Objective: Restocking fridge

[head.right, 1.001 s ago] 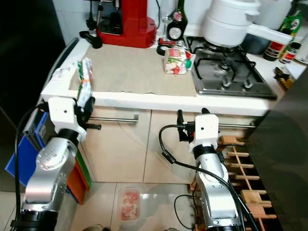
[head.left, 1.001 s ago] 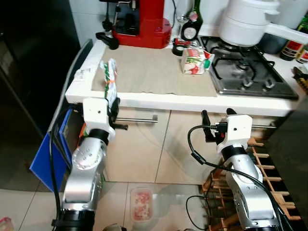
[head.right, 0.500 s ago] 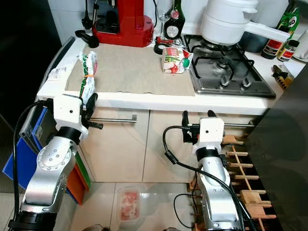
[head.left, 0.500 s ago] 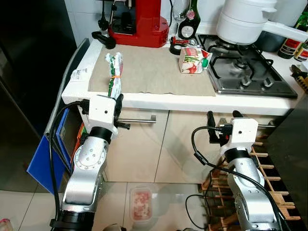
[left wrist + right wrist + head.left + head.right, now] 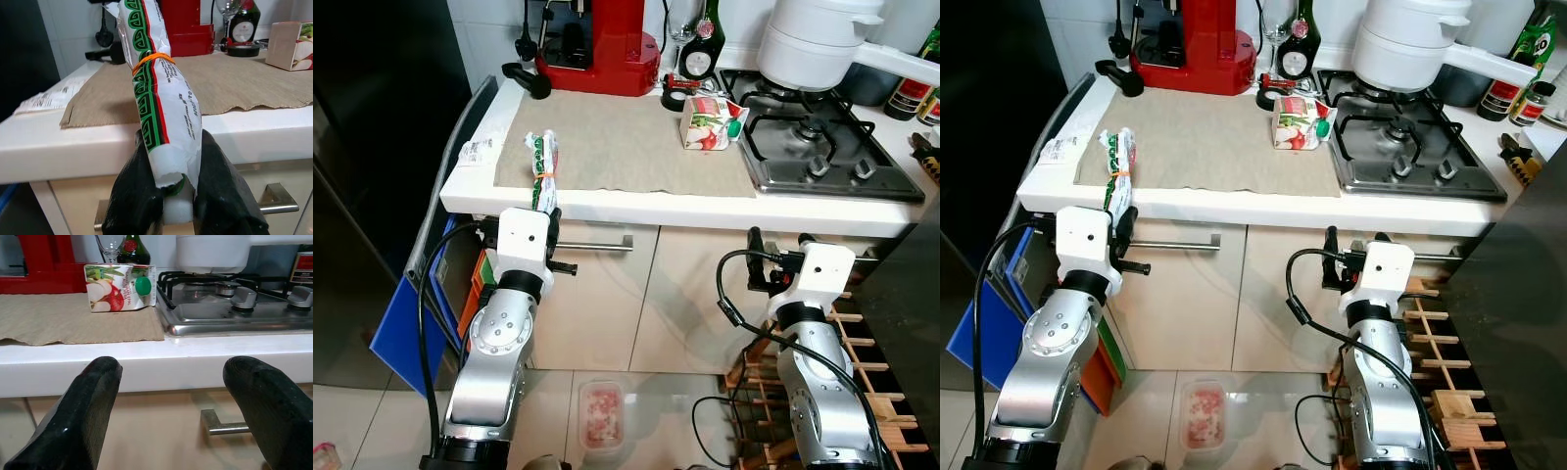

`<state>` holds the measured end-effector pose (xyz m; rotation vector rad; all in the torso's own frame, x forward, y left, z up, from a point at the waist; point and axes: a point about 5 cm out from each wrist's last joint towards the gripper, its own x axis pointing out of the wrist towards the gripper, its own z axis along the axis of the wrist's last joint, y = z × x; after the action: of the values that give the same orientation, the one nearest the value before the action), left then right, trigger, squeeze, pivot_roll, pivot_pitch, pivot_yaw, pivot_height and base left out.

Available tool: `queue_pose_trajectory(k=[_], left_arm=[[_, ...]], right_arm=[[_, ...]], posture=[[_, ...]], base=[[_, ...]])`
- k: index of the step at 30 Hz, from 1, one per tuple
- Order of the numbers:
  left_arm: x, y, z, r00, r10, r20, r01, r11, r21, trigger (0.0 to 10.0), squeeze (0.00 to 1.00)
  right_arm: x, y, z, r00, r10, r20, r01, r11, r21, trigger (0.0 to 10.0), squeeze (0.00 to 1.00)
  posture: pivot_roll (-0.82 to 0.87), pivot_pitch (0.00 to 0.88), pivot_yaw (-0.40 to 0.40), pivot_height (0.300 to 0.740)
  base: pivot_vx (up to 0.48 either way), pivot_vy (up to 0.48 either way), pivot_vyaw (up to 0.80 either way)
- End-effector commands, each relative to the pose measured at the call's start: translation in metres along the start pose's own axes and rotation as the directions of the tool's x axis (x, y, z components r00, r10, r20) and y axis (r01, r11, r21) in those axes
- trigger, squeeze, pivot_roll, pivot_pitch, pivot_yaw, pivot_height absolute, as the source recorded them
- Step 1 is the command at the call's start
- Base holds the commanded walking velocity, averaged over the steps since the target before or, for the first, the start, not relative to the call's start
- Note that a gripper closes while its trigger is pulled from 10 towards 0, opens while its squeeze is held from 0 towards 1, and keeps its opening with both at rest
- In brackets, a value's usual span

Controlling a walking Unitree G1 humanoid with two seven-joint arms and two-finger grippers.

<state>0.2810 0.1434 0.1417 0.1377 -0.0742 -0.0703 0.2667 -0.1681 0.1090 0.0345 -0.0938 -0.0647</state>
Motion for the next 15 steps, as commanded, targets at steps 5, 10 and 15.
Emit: queue_pose_trajectory(k=[5,10,15], left_arm=[[0.0058,-0.0055,0.0004,1.000,-0.015,-0.007,0.015,1.000,-0.015,10.0,0.00],[0.0087,-0.0059,0.0019,1.000,-0.012,-0.003,0.012,1.000,-0.021,10.0,0.00],[0.0113,-0.0058,0.0036,1.000,-0.014,0.005,0.014,1.000,-0.024,10.0,0.00]], right_arm=[[0.0055,0.0051,0.0026,1.000,0.030,0.009,-0.030,0.999,-0.014,10.0,0.27],[0.0073,0.0057,0.0029,0.999,0.038,0.010,-0.038,0.999,-0.022,10.0,0.27],[0.0094,0.0066,0.0028,0.999,0.038,0.011,-0.037,0.999,-0.024,10.0,0.27]], posture=[[0.05,0.000,-0.031,0.740],[0.05,0.000,-0.027,0.740],[0.04,0.000,-0.026,0.740]], base=[[-0.121,0.000,0.00],[-0.307,0.000,0.00],[-0.307,0.000,0.00]])
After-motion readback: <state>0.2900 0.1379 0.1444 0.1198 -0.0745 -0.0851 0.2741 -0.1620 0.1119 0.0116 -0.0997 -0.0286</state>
